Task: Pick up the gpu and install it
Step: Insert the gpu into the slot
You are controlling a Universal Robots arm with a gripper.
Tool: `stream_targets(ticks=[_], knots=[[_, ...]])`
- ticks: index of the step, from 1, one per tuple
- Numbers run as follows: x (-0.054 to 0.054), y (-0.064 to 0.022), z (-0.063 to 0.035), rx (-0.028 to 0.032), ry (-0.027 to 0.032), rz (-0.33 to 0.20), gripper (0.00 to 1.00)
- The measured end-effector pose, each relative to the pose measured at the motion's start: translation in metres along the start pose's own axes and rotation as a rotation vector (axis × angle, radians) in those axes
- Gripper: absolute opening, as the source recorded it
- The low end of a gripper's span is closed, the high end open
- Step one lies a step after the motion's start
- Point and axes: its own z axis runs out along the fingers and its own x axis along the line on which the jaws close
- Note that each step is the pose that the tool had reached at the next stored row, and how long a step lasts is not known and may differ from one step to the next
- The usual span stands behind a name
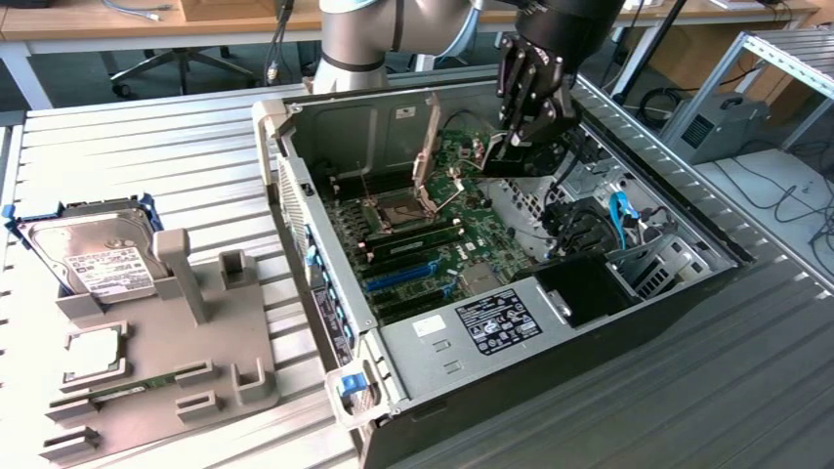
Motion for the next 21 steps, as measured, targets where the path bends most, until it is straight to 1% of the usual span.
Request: stream_targets(ticks=[21], knots=[[0.0000, 0.0000, 0.0000, -0.0021, 0.0023, -0.086, 0.26]])
